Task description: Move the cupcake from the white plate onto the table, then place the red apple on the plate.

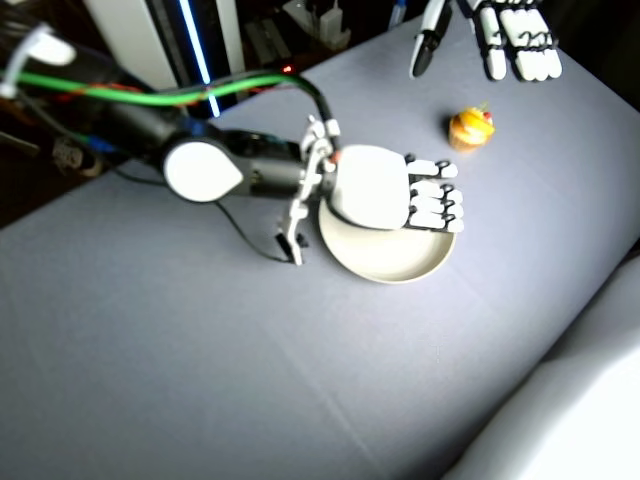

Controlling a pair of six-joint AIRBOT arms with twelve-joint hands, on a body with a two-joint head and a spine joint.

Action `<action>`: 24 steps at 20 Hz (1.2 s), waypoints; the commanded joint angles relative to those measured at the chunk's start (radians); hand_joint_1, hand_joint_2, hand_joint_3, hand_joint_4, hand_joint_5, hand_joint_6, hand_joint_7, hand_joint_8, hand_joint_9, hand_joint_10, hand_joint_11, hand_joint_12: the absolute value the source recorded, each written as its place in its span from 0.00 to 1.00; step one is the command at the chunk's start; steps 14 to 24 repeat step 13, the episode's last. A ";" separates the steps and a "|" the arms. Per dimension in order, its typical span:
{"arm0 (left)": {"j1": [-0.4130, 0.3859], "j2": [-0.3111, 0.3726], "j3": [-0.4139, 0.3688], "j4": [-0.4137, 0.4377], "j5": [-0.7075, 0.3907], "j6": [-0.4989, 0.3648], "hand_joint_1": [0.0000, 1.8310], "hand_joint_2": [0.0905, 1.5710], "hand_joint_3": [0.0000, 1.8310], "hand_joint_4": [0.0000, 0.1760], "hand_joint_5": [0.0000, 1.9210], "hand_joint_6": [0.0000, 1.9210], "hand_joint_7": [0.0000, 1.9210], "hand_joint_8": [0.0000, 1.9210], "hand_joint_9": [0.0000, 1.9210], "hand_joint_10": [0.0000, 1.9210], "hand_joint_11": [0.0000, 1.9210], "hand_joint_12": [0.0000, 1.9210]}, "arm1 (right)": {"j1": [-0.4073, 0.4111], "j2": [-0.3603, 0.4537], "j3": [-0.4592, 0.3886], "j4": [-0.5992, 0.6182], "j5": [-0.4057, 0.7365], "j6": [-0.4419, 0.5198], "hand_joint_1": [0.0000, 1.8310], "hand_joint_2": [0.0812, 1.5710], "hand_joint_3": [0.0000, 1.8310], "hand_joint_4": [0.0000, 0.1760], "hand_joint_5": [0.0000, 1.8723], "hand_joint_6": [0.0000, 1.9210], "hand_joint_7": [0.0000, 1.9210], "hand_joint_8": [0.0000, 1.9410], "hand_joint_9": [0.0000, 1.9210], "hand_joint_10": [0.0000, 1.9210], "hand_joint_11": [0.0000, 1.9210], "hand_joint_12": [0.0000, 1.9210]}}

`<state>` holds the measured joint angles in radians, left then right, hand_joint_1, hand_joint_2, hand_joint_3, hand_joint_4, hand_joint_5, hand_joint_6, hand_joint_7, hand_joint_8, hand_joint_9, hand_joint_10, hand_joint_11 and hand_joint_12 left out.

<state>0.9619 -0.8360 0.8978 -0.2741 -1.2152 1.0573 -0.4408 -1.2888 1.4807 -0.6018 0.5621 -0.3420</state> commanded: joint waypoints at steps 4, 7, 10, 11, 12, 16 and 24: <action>0.010 0.025 -0.017 0.003 -0.175 0.000 0.44 0.49 0.00 1.00 0.00 0.00 0.00 0.00 0.00 0.00 0.00 0.00 | -0.039 0.150 -0.093 0.210 0.278 -0.101 0.32 0.51 0.00 1.00 0.00 0.00 0.00 0.00 0.00 0.00 0.00 0.00; 0.028 0.035 -0.025 0.002 -0.227 -0.021 0.43 0.51 0.00 0.76 0.00 0.00 0.00 0.00 0.00 0.00 0.00 0.00 | -0.176 0.279 -0.192 0.409 0.522 -0.168 0.31 0.50 0.00 1.00 0.00 0.00 0.00 0.00 0.00 0.00 0.00 0.00; 0.047 0.044 -0.035 0.006 -0.310 -0.058 0.41 0.50 0.00 0.95 0.00 0.00 0.00 0.00 0.00 0.00 0.00 0.00 | -0.368 0.349 -0.279 0.567 0.796 -0.169 0.34 0.54 0.01 1.00 0.00 0.00 0.00 0.00 0.00 0.00 0.00 0.00; 0.054 0.044 -0.035 0.011 -0.330 -0.082 0.43 0.55 0.00 0.99 0.00 0.00 0.00 0.00 0.00 0.00 0.00 0.00 | -0.411 0.358 -0.296 0.599 0.863 -0.167 0.37 0.55 0.01 1.00 0.00 0.00 0.04 0.00 0.04 0.01 0.05 0.02; 0.065 0.043 -0.035 0.020 -0.365 -0.120 0.49 0.65 0.01 0.46 0.02 0.00 0.00 0.00 0.00 0.00 0.00 0.00 | -0.464 0.360 -0.313 0.635 0.959 -0.157 0.36 0.58 0.00 0.55 0.00 0.00 0.06 0.00 0.05 0.00 0.06 0.04; 0.075 0.042 -0.035 0.023 -0.395 -0.140 0.49 0.65 0.01 0.46 0.02 0.00 0.00 0.00 0.00 0.00 0.00 0.00 | -0.496 0.359 -0.322 0.651 1.013 -0.148 0.36 0.58 0.00 0.55 0.00 0.00 0.06 0.00 0.05 0.00 0.06 0.04; 0.075 0.042 -0.035 0.023 -0.395 -0.140 0.49 0.65 0.01 0.46 0.02 0.00 0.00 0.00 0.00 0.00 0.00 0.00 | -0.496 0.359 -0.322 0.651 1.013 -0.148 0.36 0.58 0.00 0.55 0.00 0.00 0.06 0.00 0.05 0.00 0.06 0.04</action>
